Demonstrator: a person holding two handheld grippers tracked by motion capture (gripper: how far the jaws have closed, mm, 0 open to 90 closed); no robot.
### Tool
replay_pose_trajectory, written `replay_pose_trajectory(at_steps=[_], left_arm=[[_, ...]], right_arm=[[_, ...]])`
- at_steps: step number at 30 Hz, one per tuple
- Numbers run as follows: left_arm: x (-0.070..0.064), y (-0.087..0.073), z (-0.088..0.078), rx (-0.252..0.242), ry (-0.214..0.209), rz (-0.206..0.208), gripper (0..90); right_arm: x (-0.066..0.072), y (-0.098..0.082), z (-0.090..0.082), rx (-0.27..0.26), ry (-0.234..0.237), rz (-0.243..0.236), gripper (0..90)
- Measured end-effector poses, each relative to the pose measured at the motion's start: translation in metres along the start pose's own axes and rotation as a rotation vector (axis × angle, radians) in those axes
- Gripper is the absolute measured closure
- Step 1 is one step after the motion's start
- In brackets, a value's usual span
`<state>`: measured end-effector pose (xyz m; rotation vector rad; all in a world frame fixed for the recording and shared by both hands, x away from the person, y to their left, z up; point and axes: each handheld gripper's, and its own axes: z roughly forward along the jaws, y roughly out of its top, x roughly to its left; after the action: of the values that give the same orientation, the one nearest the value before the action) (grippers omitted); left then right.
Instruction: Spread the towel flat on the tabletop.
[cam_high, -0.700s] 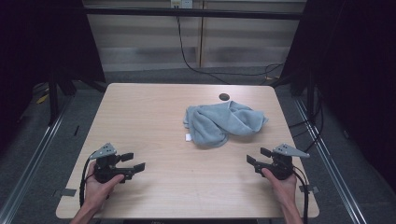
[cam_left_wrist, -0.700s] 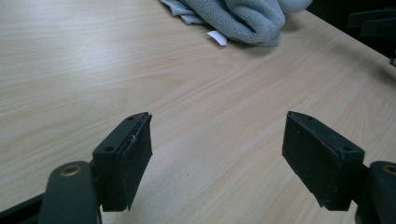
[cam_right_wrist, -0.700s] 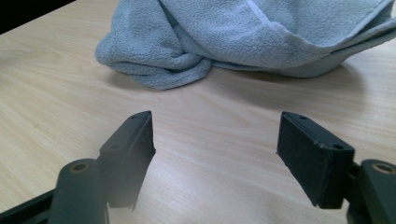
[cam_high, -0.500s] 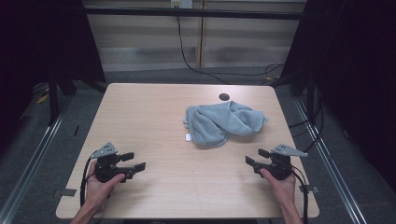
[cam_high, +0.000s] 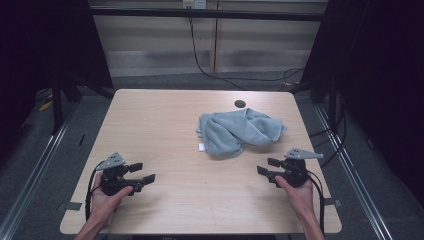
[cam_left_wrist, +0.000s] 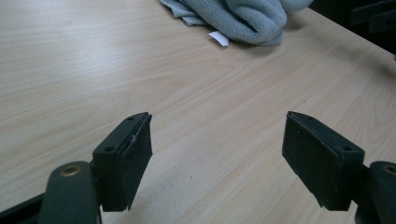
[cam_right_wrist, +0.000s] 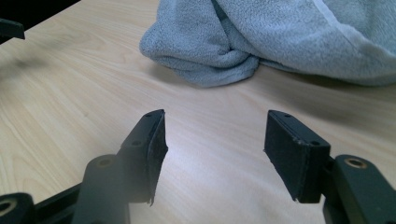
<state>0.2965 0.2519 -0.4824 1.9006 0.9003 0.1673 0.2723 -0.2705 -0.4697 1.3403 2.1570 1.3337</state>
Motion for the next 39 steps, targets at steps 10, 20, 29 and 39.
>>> replay_pose_trajectory(at_steps=[10, 20, 29, 39], left_arm=[[-0.001, 0.0, 0.001, 0.007, -0.001, 0.006, 24.1], [0.0, 0.0, -0.002, -0.002, 0.007, 0.0, 24.1], [0.001, -0.001, -0.003, -0.005, 0.012, 0.0, 24.1], [0.001, -0.002, -0.002, -0.002, 0.011, 0.002, 24.1]], right_arm=[[-0.011, 0.044, 0.032, 0.034, 0.023, -0.019, 31.2], [-0.025, 0.079, 0.049, 0.058, 0.016, -0.024, 30.1], [-0.051, 0.091, 0.069, 0.094, -0.011, -0.011, 19.1], [-0.068, 0.074, 0.103, 0.195, -0.047, 0.032, 14.1]])
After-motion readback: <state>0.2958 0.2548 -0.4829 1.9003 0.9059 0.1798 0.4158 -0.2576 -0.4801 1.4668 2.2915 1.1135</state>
